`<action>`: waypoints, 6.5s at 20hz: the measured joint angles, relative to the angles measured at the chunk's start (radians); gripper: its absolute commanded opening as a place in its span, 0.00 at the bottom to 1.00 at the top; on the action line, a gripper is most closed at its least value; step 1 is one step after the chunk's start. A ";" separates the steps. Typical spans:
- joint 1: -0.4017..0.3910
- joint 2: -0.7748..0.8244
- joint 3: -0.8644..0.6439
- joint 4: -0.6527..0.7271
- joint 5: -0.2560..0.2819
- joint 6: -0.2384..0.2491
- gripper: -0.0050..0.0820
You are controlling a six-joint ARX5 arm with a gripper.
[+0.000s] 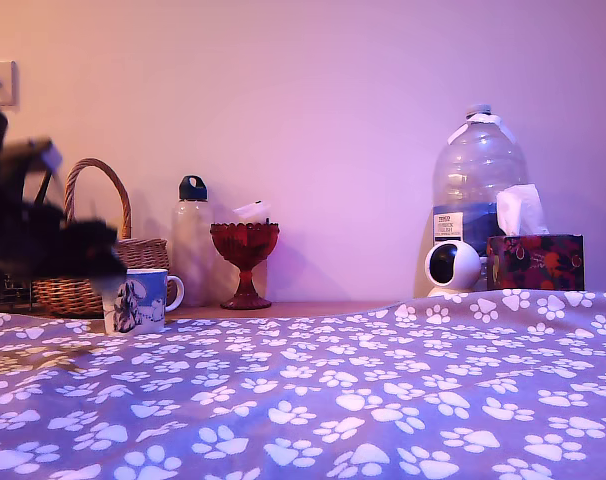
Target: Pick the coffee capsule and then drop it inside the coffee cup in front of you
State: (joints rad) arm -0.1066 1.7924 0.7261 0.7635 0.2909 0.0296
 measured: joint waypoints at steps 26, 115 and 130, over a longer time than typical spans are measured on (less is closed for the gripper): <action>0.011 0.024 0.640 -0.662 -0.013 0.056 0.17; -0.071 -0.675 0.160 -1.124 0.100 -0.009 0.04; -0.269 -1.036 -0.060 -1.134 0.092 -0.084 0.04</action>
State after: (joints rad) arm -0.3752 0.7559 0.6662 -0.3702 0.3824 -0.0540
